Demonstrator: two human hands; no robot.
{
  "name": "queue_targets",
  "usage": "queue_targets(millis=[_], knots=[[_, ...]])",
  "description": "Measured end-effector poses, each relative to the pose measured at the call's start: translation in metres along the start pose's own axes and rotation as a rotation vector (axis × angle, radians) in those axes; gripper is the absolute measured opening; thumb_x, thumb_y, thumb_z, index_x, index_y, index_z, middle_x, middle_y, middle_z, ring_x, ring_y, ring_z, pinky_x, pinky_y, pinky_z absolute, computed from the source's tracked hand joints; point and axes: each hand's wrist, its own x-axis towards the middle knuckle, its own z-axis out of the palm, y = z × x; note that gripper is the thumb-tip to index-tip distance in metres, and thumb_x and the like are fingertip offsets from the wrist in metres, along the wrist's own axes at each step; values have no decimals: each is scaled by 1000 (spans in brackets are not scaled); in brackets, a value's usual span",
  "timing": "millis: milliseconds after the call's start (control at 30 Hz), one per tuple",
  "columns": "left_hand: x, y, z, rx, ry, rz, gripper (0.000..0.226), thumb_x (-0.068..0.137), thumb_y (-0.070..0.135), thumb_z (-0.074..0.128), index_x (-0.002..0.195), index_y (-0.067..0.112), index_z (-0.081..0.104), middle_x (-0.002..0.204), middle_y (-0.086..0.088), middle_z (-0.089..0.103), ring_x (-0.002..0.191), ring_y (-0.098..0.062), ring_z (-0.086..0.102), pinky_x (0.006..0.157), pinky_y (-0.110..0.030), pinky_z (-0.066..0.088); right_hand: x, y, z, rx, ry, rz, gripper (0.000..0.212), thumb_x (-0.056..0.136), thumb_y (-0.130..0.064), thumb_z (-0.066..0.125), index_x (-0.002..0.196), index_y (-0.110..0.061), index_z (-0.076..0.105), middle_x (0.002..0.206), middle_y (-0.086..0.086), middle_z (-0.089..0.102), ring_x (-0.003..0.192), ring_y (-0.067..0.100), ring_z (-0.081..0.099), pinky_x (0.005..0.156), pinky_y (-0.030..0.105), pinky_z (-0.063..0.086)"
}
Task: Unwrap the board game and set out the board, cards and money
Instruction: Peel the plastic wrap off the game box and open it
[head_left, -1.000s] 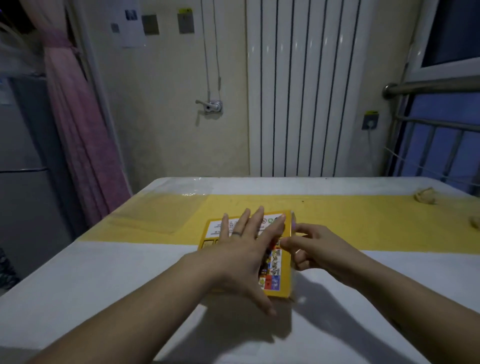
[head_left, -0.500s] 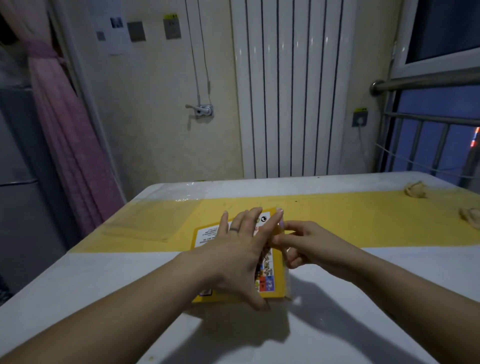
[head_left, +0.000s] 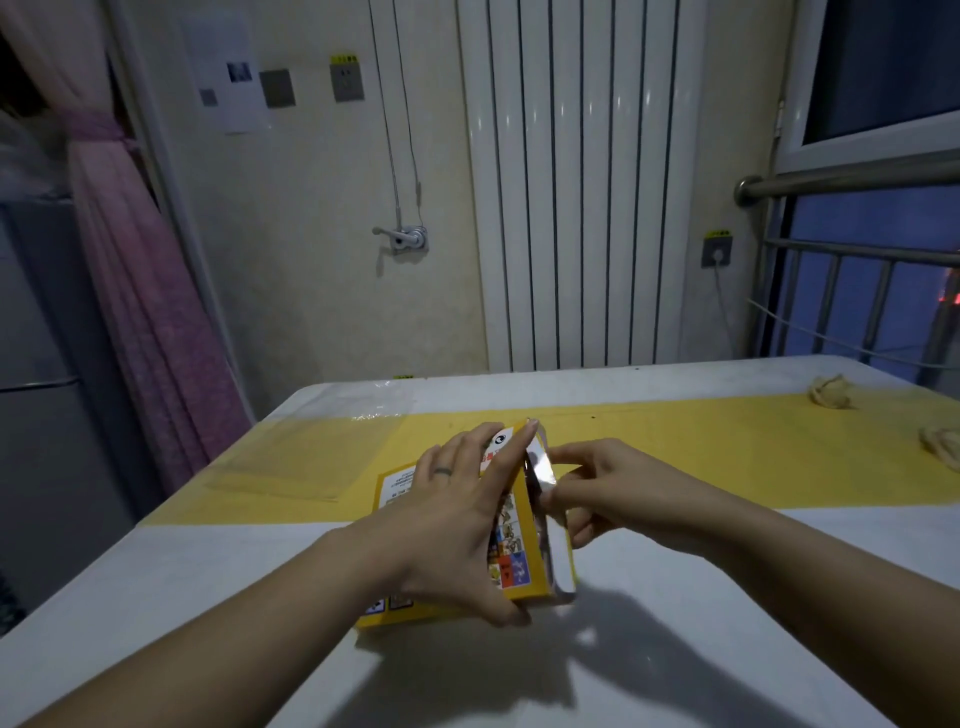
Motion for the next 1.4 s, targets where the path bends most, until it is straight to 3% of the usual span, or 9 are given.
queue_targets(millis=[133, 267, 433, 567, 833, 1000, 1133, 1267, 1400], knots=[[-4, -10, -4, -52, 84, -2, 139, 55, 65, 77, 126, 52, -42, 149, 14, -10, 142, -16, -7, 118, -42, 6, 0, 0, -7, 57, 35, -5, 32, 94, -3, 45, 122, -14, 54, 95, 25, 63, 77, 24, 61, 72, 34, 54], [-9, -16, -7, -129, 138, -20, 139, 54, 65, 78, 128, 54, -39, 146, 22, -6, 140, -21, 2, 116, -43, 14, 0, -1, -6, 232, 147, -67, 62, 93, 3, 45, 134, -40, 30, 103, 9, 61, 81, 21, 64, 67, 30, 56], [-12, -18, -3, -139, 178, -43, 139, 55, 67, 77, 124, 54, -42, 143, 26, -8, 141, -20, -1, 117, -41, 10, -1, 10, 0, -579, 403, -267, 27, 93, -21, 56, 114, -38, 56, 137, -7, 40, 102, 8, 53, 80, 22, 52], [-9, -17, -3, -111, 193, -35, 139, 56, 67, 76, 123, 51, -45, 142, 26, -9, 139, -12, -2, 119, -45, 2, -5, 5, 3, -1098, 597, -472, 14, 86, -34, 65, 94, -26, 73, 99, -5, 61, 86, 13, 53, 66, 23, 43], [-4, -10, 8, 28, 212, -48, 140, 58, 69, 72, 121, 45, -51, 153, 5, -11, 143, -16, -10, 115, -50, -14, -5, -14, 11, -641, 226, -77, 43, 82, -49, 64, 115, -21, 60, 94, -7, 63, 81, 5, 60, 68, 19, 52], [0, -11, 4, 76, 365, -44, 137, 53, 70, 68, 127, 45, -45, 152, -2, 0, 144, -20, -1, 114, -50, -15, -1, -7, 15, -453, 450, -151, 68, 75, -46, 72, 131, -24, 41, 121, -7, 41, 105, 4, 47, 72, 12, 44], [8, -16, 6, 87, 526, -42, 136, 49, 74, 64, 138, 41, -34, 151, -10, 9, 142, -29, 13, 113, -58, -7, 6, -2, 15, 38, 326, -21, 106, 61, -48, 80, 147, -28, 21, 138, 3, 46, 111, 21, 59, 84, 37, 55], [18, -19, 17, 105, 674, -7, 132, 51, 81, 52, 145, 32, -26, 150, -17, 12, 141, -34, 14, 108, -68, 5, 7, -6, 12, -223, 255, -185, 36, 80, -19, 72, 115, -18, 62, 101, -1, 70, 86, 12, 68, 72, 29, 58], [17, -24, 18, 50, 664, -56, 121, 62, 89, 40, 149, 25, -15, 152, -10, 4, 141, -20, 3, 110, -67, 11, 12, -9, -2, -560, 374, -305, 17, 80, -14, 67, 91, -25, 62, 82, -3, 67, 70, 12, 61, 51, 17, 43]])
